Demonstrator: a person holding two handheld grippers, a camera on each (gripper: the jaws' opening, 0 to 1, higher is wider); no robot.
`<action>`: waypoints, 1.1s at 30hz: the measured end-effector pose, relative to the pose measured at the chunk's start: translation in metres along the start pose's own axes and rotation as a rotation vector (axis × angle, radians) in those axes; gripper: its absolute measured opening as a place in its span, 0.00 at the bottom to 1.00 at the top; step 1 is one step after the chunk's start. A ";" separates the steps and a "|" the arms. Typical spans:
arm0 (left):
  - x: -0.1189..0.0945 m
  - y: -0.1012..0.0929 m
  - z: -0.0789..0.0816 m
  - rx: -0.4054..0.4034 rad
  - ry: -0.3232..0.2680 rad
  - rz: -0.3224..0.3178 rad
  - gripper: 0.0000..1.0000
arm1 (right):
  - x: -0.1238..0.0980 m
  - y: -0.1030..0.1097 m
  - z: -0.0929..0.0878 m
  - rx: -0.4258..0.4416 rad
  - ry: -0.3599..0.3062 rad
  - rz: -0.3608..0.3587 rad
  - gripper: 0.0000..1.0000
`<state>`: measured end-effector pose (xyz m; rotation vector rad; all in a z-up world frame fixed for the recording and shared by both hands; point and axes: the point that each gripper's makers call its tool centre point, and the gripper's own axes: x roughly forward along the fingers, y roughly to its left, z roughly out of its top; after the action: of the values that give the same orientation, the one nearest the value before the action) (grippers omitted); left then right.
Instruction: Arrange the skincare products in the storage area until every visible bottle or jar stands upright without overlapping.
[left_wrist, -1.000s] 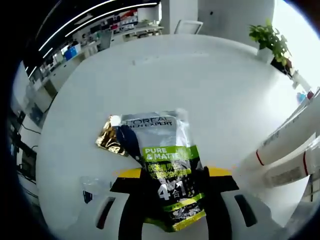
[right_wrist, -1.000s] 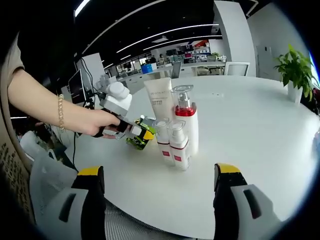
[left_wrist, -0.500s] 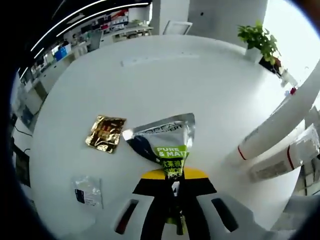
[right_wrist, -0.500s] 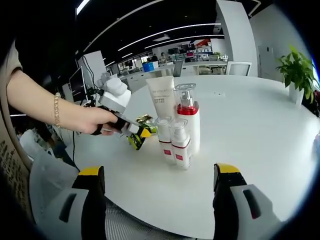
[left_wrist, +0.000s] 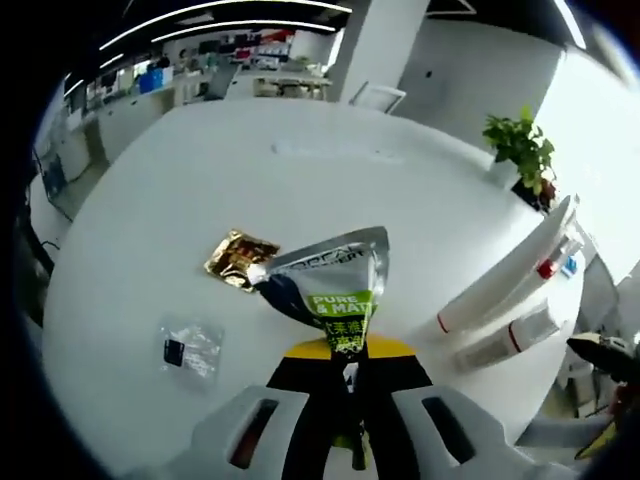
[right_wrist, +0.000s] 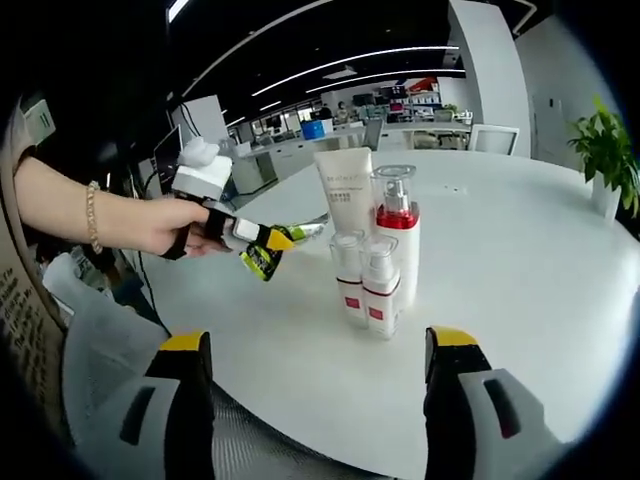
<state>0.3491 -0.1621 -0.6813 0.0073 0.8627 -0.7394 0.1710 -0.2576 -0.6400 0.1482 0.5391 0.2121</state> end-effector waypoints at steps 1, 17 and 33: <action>-0.002 -0.001 -0.001 -0.006 -0.001 -0.006 0.04 | 0.000 0.001 0.000 -0.001 0.000 0.004 0.88; -0.047 -0.032 0.002 -0.020 -0.086 -0.103 0.05 | 0.000 0.008 0.002 0.019 -0.015 0.049 0.83; -0.092 -0.079 0.003 0.191 -0.173 -0.220 0.05 | 0.001 0.018 0.006 0.025 -0.036 0.111 0.72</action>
<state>0.2662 -0.1688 -0.5937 0.0184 0.6307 -1.0115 0.1720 -0.2406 -0.6319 0.2059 0.4980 0.3108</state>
